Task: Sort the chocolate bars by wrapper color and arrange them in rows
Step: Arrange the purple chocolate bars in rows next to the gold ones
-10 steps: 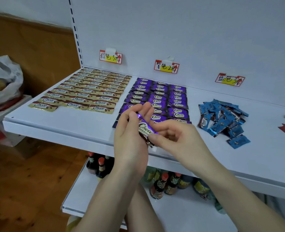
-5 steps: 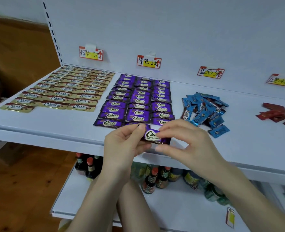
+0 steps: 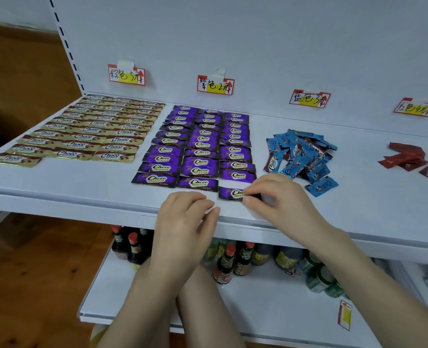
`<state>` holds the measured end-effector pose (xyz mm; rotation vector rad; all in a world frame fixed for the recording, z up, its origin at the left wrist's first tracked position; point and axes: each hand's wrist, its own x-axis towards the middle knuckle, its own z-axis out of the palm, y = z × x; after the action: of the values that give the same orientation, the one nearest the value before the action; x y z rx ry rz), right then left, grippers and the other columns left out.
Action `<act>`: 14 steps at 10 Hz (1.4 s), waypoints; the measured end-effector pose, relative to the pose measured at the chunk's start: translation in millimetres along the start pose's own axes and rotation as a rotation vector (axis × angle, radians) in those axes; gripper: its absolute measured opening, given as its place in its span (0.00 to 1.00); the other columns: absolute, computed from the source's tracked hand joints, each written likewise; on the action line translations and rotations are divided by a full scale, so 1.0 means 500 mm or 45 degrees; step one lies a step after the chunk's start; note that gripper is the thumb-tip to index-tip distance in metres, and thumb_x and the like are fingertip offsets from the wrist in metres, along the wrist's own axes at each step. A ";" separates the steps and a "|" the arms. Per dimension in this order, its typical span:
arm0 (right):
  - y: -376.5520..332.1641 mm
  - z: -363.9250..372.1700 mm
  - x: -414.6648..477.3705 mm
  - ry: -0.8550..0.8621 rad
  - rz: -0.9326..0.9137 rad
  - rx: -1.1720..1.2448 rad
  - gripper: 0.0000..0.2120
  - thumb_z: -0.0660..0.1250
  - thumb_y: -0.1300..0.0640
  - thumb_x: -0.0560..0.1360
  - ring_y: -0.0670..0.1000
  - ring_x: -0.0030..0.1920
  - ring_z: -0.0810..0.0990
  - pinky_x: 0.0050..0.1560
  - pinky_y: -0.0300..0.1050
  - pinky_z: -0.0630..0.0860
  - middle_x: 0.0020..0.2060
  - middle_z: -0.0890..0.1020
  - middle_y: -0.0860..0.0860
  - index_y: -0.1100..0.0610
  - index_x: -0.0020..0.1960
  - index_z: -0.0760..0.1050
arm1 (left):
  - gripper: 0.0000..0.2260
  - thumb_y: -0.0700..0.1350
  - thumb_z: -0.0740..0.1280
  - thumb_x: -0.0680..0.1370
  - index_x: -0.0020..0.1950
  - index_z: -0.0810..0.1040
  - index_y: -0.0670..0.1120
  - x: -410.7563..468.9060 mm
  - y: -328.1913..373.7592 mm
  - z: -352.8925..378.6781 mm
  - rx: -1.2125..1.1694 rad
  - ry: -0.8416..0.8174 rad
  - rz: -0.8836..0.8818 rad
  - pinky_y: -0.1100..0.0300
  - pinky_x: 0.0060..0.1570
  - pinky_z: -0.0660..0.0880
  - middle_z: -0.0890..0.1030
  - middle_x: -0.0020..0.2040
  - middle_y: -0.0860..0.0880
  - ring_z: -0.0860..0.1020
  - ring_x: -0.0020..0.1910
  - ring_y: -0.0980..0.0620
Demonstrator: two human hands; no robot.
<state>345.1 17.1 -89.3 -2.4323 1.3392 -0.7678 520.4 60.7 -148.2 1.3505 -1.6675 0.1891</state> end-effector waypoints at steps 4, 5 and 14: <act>0.007 0.012 0.022 0.023 0.086 -0.110 0.09 0.67 0.54 0.74 0.49 0.54 0.73 0.50 0.40 0.68 0.48 0.80 0.51 0.56 0.51 0.81 | 0.12 0.46 0.63 0.74 0.41 0.83 0.40 -0.003 -0.004 0.004 0.008 0.028 0.026 0.63 0.47 0.67 0.82 0.41 0.45 0.72 0.45 0.53; 0.007 0.014 0.023 0.019 0.100 -0.129 0.10 0.66 0.54 0.74 0.49 0.55 0.72 0.50 0.40 0.68 0.50 0.79 0.51 0.56 0.53 0.81 | 0.12 0.46 0.63 0.74 0.41 0.83 0.40 -0.003 -0.005 0.005 0.005 0.038 0.033 0.63 0.47 0.67 0.82 0.41 0.45 0.72 0.45 0.53; 0.028 -0.025 0.018 0.175 0.122 -0.145 0.09 0.64 0.56 0.76 0.50 0.55 0.74 0.51 0.39 0.66 0.50 0.80 0.51 0.59 0.51 0.80 | 0.12 0.45 0.62 0.76 0.43 0.82 0.39 0.007 0.006 -0.010 0.010 -0.014 0.116 0.61 0.46 0.69 0.81 0.42 0.44 0.76 0.44 0.48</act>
<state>332.2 2.5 -82.7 -2.4176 1.5794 -0.8696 520.7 62.6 -141.7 1.2843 -1.7407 0.2424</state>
